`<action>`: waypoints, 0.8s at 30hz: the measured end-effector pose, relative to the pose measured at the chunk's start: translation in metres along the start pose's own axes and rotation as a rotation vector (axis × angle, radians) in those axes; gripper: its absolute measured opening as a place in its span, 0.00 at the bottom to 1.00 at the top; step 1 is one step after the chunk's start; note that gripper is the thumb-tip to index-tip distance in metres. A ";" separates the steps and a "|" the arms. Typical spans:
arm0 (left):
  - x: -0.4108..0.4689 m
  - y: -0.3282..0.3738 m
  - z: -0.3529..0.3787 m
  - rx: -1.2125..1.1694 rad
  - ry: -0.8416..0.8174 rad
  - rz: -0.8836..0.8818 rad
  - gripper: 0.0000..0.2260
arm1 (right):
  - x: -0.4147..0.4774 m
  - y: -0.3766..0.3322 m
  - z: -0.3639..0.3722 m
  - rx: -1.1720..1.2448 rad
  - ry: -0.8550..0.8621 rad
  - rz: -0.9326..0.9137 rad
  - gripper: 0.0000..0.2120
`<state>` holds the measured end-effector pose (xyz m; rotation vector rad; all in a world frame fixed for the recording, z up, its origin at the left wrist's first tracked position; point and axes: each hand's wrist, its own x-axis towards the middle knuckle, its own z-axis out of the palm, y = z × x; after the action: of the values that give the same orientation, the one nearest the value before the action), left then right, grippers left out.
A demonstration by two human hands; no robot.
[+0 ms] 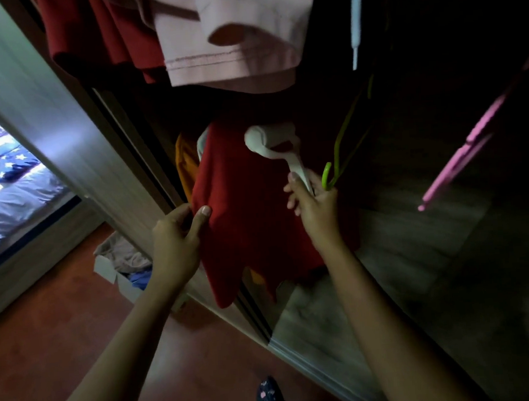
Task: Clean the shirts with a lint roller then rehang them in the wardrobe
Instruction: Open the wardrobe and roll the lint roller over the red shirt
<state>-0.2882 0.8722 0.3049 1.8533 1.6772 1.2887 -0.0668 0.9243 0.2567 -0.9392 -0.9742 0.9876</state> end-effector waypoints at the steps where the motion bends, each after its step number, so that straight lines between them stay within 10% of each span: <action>1: -0.001 0.000 0.002 0.002 -0.004 -0.004 0.12 | 0.000 -0.006 0.004 0.022 0.008 -0.015 0.06; 16: 0.000 -0.004 0.008 -0.020 -0.016 -0.018 0.09 | -0.056 0.105 -0.003 -0.208 -0.121 0.293 0.06; 24: 0.004 -0.010 0.006 -0.038 -0.007 -0.045 0.09 | 0.018 0.042 -0.007 -0.094 0.121 0.087 0.07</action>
<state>-0.2901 0.8807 0.2960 1.7863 1.6692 1.2864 -0.0652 0.9514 0.2188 -1.1150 -0.8908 0.9525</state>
